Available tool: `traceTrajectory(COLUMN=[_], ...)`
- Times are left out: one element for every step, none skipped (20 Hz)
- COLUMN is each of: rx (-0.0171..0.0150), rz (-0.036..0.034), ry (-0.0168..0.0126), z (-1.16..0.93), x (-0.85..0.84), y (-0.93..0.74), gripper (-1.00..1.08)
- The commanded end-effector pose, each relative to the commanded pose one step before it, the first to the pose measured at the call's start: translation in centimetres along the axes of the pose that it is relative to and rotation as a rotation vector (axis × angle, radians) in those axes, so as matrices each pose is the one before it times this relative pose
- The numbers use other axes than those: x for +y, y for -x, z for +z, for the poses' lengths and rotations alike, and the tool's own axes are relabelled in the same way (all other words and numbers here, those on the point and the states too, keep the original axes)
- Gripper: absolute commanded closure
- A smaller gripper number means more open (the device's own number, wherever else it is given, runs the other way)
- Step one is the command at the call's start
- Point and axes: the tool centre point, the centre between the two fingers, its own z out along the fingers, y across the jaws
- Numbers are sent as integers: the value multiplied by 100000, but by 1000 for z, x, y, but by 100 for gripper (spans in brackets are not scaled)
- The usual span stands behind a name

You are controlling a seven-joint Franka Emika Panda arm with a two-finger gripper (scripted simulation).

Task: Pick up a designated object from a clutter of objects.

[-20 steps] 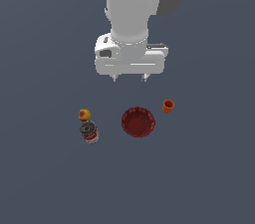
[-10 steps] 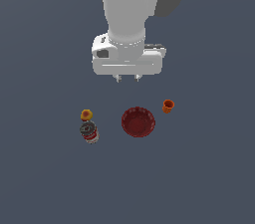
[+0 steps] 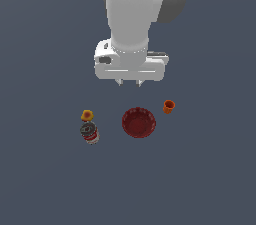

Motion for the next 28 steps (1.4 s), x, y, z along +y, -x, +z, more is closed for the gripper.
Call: traceTrajectory(rx=[-1060, -492, -528, -562, -594, -624, -649, -673, -693, -693, -671, -648, -622, -597, -569, -541, -511, -481, -450, -417, -384, -350, -315, -279, -242, -205, -167, -128], rz=[2555, 1265, 1371, 1477, 1582, 1689, 1793, 1898, 2003, 2061, 2062, 2061, 2057, 2056, 2053, 2052, 2047, 2045, 2043, 2038, 2036, 2032, 2029, 2025, 2022, 2018, 2014, 1995], ry=[417, 225, 259, 297, 339, 385, 434, 488, 547, 596, 629, 660, 691, 721, 749, 777, 803, 829, 854, 876, 899, 919, 939, 957, 974, 989, 1002, 1008], z=[580, 278, 305, 332, 360, 390, 419, 451, 483, 504, 512, 519, 525, 532, 539, 545, 551, 557, 563, 569, 575, 580, 585, 591, 596, 601, 605, 606], x=[-311, -158, -176, -196, -217, -238, -263, -288, -314, -335, -347, -357, -368, -378, -388, -397, -407, -416, -423, -432, -438, -445, -452, -457, -462, -467, -471, -471], y=[-525, -256, -274, -291, -307, -322, -335, -346, -356, -356, -345, -333, -320, -307, -294, -281, -266, -251, -237, -221, -206, -189, -173, -156, -140, -122, -105, -87], gripper=[-20, -20, -20, -20, -20, -20, -20, -20, -20, -20, -20, -20, -20, -20, -20, -20, -20, -20, -20, -20, -20, -20, -20, -20, -20, -20, -20, -20])
